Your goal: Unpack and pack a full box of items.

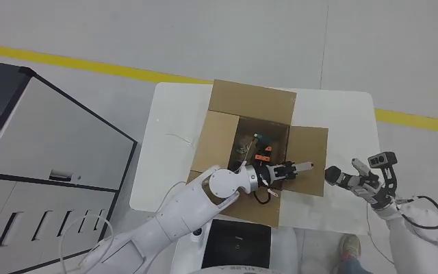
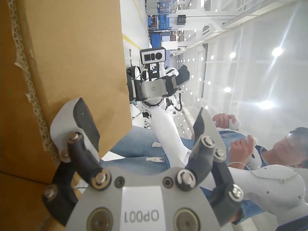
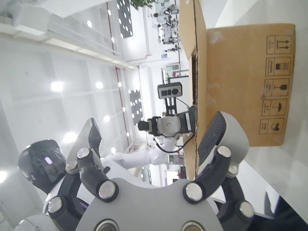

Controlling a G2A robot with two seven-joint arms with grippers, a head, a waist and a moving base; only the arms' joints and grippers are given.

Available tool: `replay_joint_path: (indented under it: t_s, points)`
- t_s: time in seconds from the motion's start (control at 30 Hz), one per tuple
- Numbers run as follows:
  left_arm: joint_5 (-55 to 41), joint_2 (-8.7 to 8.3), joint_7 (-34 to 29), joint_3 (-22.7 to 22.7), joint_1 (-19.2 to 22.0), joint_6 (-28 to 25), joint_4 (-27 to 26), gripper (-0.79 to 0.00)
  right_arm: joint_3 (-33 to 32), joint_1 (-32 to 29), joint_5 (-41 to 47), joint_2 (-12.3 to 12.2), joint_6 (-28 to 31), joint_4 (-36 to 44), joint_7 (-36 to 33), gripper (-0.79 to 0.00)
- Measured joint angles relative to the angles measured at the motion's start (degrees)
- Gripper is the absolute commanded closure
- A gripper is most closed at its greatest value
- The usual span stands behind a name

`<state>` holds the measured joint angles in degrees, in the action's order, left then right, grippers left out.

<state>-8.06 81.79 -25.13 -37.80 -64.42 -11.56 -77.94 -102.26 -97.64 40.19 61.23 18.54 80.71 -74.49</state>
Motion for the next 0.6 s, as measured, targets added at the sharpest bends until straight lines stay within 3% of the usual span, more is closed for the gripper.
replay_joint_path:
  t_s: [0.13, 0.2, 0.23, 0.3, 0.33, 0.4, 0.6]
  points:
    - [0.2, 0.1, -0.2, -0.3, -0.2, 0.1, -0.1, -0.785, 0.7, -1.9, -3.2, -0.2, 1.4, 1.7, -2.4, -0.785]
    - [0.4, 0.15, -0.3, -0.5, -0.2, 0.2, -0.2, -0.785, 0.7, -1.8, -4.7, -0.4, 1.5, 1.7, -3.0, -0.446]
    - [0.4, 0.19, -0.4, -0.6, -0.2, 0.3, -0.2, -0.785, 0.8, -1.6, -5.7, -0.5, 1.7, 1.6, -3.5, -0.363]
    - [0.5, 0.24, -0.4, -0.7, -0.2, 0.3, -0.2, -0.785, 1.1, -1.4, -7.0, -0.6, 2.3, 1.2, -4.0, -0.296]
    - [0.6, 0.28, -0.5, -0.8, -0.2, 0.3, -0.2, -0.785, 1.3, -1.3, -7.8, -0.7, 2.8, 1.0, -4.1, -0.222]
    - [0.7, 0.33, -0.6, -0.9, -0.3, 0.3, -0.3, -0.785, 1.5, -1.1, -8.9, -0.8, 3.7, 0.7, -4.4, 0.0]
    - [0.8, 0.49, -0.6, -1.3, -0.5, 0.4, -0.4, -0.785, 2.6, -0.7, -12.4, -0.9, 6.4, 0.3, -3.0, 0.0]
